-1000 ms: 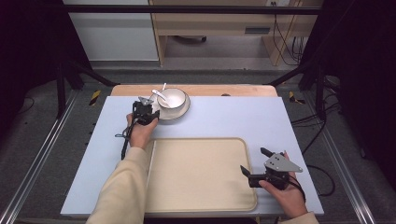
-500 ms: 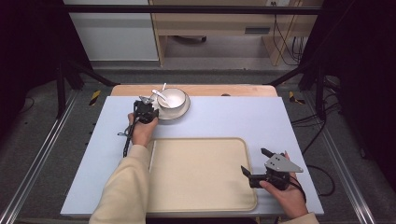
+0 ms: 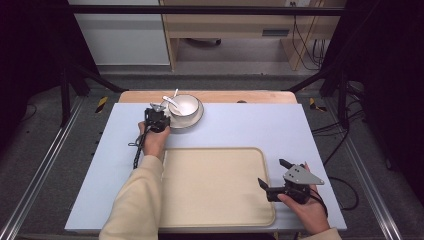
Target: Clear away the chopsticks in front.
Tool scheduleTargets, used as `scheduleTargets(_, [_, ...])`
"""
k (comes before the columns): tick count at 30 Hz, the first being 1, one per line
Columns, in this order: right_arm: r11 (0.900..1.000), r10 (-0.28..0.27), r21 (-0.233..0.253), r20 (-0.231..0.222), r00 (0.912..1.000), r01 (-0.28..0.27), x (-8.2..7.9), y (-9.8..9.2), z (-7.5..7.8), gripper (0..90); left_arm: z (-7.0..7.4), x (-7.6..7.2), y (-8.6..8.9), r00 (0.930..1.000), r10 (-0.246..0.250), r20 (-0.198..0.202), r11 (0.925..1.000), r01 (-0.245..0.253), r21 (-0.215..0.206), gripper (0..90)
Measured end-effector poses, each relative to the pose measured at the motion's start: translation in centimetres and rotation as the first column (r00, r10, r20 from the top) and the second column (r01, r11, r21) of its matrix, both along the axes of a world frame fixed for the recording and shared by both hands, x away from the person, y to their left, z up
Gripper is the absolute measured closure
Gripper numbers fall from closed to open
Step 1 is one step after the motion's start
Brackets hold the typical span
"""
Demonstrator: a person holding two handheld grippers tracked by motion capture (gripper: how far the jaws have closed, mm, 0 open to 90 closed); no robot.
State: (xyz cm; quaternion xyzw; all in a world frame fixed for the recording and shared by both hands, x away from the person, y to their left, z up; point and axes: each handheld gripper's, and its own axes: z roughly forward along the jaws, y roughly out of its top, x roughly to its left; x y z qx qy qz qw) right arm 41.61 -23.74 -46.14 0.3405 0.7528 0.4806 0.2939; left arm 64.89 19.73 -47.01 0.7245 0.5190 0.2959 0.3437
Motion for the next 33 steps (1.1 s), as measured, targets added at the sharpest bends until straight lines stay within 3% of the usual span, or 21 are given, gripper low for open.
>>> scheduleTargets(11, [1.000,0.001,-0.002,-0.001,1.0000,-0.001,0.0,0.0,0.0,3.3,0.1,-0.1,0.0,0.9994,0.035,0.006,0.9994,-0.035,0.004,84.9])
scheduleTargets(17, [1.000,0.004,-0.004,0.000,1.0000,-0.004,0.0,0.0,0.0,3.3,1.5,-1.4,0.7,0.9964,0.081,0.027,0.9965,-0.080,-0.022,85.2])
scheduleTargets(19, [1.000,0.004,-0.002,0.000,1.0000,-0.004,0.0,0.0,0.0,3.3,2.1,-2.3,1.5,0.9938,0.109,0.020,0.9924,-0.108,-0.059,85.2])
scheduleTargets(26, [1.000,0.009,0.000,0.002,1.0000,-0.009,-0.1,0.2,0.1,3.3,3.8,-6.8,3.8,0.9832,0.182,0.016,0.9770,-0.179,-0.116,85.2])
scheduleTargets(29, [1.000,0.006,0.003,0.003,1.0000,-0.006,-0.1,0.2,0.1,3.3,4.2,-9.0,4.5,0.9790,0.203,0.021,0.9688,-0.198,-0.150,85.2])
scheduleTargets(33, [1.000,0.001,0.011,0.009,1.0000,-0.001,-0.2,-0.1,0.2,3.3,4.6,-12.3,4.6,0.9759,0.215,0.038,0.9646,-0.206,-0.165,85.2])
